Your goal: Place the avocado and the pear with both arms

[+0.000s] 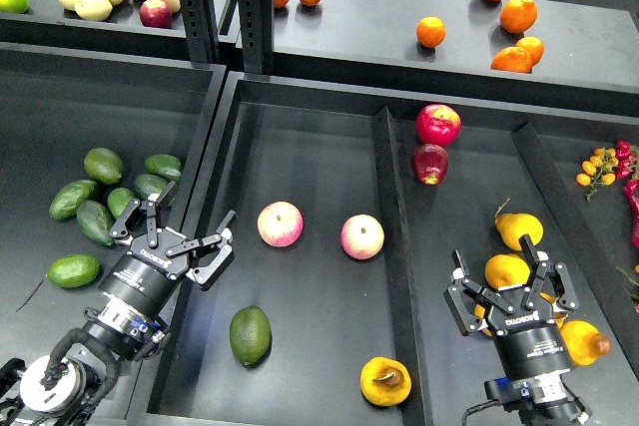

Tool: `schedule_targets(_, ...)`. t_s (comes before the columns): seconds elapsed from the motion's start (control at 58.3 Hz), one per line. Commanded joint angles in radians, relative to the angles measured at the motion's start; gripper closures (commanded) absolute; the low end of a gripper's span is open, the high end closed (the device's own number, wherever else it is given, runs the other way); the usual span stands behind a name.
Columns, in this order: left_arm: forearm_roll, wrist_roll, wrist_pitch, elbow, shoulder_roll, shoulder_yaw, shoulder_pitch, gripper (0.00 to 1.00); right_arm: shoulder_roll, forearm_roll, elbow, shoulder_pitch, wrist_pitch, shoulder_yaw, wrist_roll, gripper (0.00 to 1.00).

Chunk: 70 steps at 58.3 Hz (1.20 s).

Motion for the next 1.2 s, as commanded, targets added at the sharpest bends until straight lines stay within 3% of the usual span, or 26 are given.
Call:
schedule_targets(0.0, 0.0, 0.006, 0.0, 0.0, 0.0, 0.0, 0.0, 0.0, 0.0, 0.0, 0.001, 0.0, 0.002, 0.0, 0.0, 0.01)
schedule_targets(0.429, 0.0, 0.008, 0.0, -0.014, 0.0, 0.0, 0.002, 0.0, 0.0, 0.0, 0.001, -0.002, 0.005, 0.0, 0.0, 0.01)
schedule_targets(1.184, -0.012, 0.009, 0.0, 0.067, 0.0, 0.014, 0.003, 0.01, 0.0, 0.0, 0.001, 0.0, 0.005, -0.006, 0.0, 0.01)
